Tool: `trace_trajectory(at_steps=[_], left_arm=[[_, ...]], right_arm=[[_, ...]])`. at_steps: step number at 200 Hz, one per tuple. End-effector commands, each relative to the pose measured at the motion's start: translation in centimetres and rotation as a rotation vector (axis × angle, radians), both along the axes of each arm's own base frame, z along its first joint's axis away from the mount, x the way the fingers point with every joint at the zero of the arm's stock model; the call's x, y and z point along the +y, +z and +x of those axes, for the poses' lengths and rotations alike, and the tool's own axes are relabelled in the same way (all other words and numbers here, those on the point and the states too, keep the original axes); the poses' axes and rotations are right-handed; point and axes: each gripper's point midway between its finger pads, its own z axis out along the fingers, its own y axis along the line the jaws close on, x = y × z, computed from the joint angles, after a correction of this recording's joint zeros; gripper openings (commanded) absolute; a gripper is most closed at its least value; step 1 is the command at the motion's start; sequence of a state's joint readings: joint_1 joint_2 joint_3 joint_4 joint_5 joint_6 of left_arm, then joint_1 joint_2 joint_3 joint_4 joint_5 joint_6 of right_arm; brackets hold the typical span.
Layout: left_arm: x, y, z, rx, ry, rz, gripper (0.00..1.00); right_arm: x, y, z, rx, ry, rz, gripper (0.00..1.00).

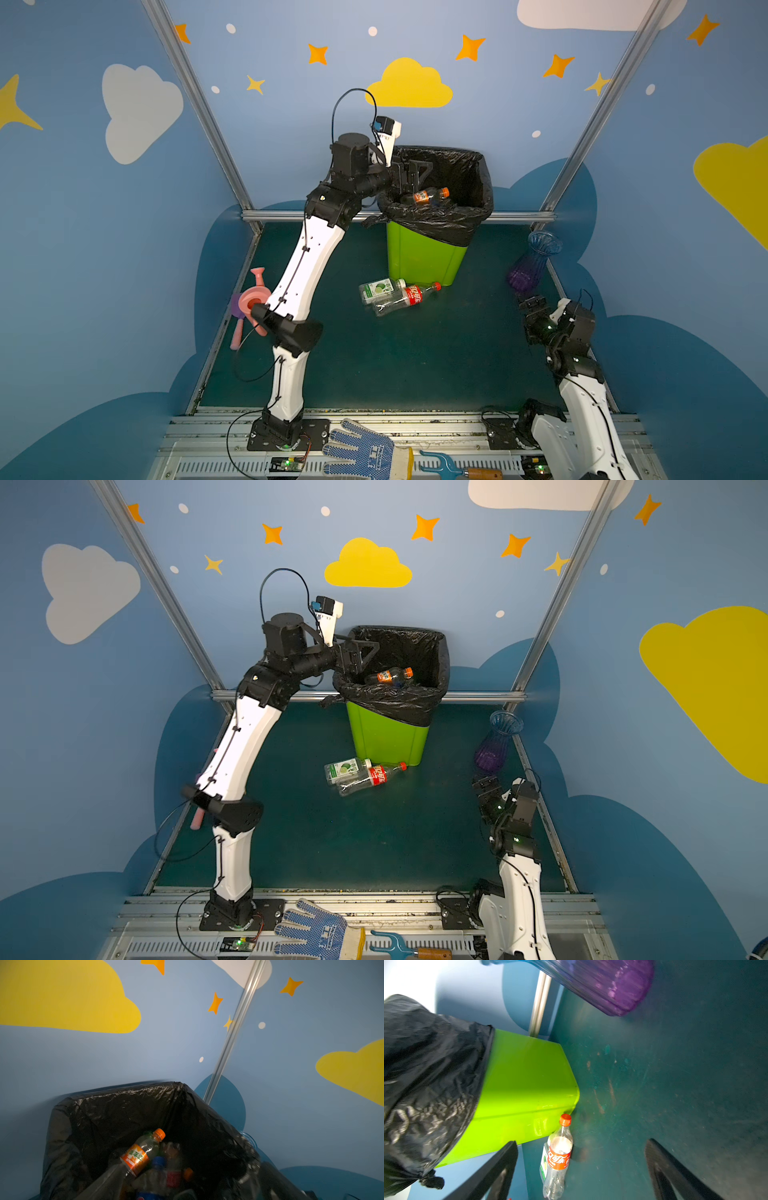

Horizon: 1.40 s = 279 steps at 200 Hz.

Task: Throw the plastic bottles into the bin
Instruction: 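Lift the blue-label bottle with the left gripper over the bin and release, then draw the left gripper back while the right reaches the red-capped cola bottle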

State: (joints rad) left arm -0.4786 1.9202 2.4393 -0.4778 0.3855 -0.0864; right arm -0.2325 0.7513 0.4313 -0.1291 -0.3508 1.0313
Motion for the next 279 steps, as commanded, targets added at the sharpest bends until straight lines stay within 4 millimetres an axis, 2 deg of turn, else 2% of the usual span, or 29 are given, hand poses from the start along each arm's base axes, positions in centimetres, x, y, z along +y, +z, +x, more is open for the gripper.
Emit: trace_trajectory(at_steps=[1, 24, 31, 45, 54, 97, 108, 126, 158, 234, 258, 273, 275, 279], left_arm=[[2.4, 6.6, -5.9, -0.327, 0.054, -0.066, 1.0], [5.5, 3.5, -7.4, -0.384, 0.181, -0.058, 1.0], [6.4, 1.2, -7.1, -0.343, 0.228, -0.02, 1.0], [8.9, -2.1, -7.1, -0.254, 0.337, 0.015, 1.0], [10.2, -5.3, -6.9, -0.189, 0.383, 0.048, 1.0], [15.9, -18.0, -8.2, 0.106, 0.535, 0.077, 1.0], [16.9, -20.6, -8.7, 0.176, 0.562, 0.067, 1.0], [18.0, -23.8, -9.4, 0.241, 0.596, 0.05, 1.0], [19.4, -26.9, -9.4, 0.312, 0.66, 0.009, 1.0], [20.0, -30.8, -8.7, 0.423, 0.705, -0.004, 1.0], [20.6, -31.9, -9.1, 0.441, 0.725, -0.006, 1.0], [20.9, -32.5, -9.2, 0.455, 0.735, -0.003, 1.0], [20.9, -32.5, -9.2, 0.457, 0.737, -0.003, 1.0], [21.0, -32.6, -9.3, 0.459, 0.738, -0.003, 1.0]], right_arm=[[0.2, -0.9, 0.3, 0.017, 0.004, 0.029, 0.94], [0.7, -0.6, 0.8, 0.022, 0.041, 0.046, 0.94], [0.8, -0.4, 1.0, 0.023, 0.05, 0.049, 0.94], [1.0, -0.3, 1.3, 0.021, 0.061, 0.052, 0.94], [1.2, -0.1, 1.6, 0.015, 0.072, 0.054, 0.94], [3.5, -0.2, 3.0, 0.031, 0.132, 0.054, 0.94], [4.4, -0.3, 3.4, 0.037, 0.153, 0.051, 0.94], [6.3, -1.1, 3.9, 0.059, 0.187, 0.053, 0.94], [9.4, -2.6, 4.8, 0.089, 0.228, 0.057, 0.94], [16.1, -4.3, 6.6, 0.132, 0.319, 0.06, 0.94], [18.4, -5.1, 7.0, 0.156, 0.351, 0.086, 0.93], [19.9, -6.3, 7.0, 0.188, 0.37, 0.103, 0.92], [20.3, -5.7, 7.5, 0.173, 0.375, 0.109, 0.92], [20.9, -5.6, 7.7, 0.174, 0.383, 0.114, 0.92]])
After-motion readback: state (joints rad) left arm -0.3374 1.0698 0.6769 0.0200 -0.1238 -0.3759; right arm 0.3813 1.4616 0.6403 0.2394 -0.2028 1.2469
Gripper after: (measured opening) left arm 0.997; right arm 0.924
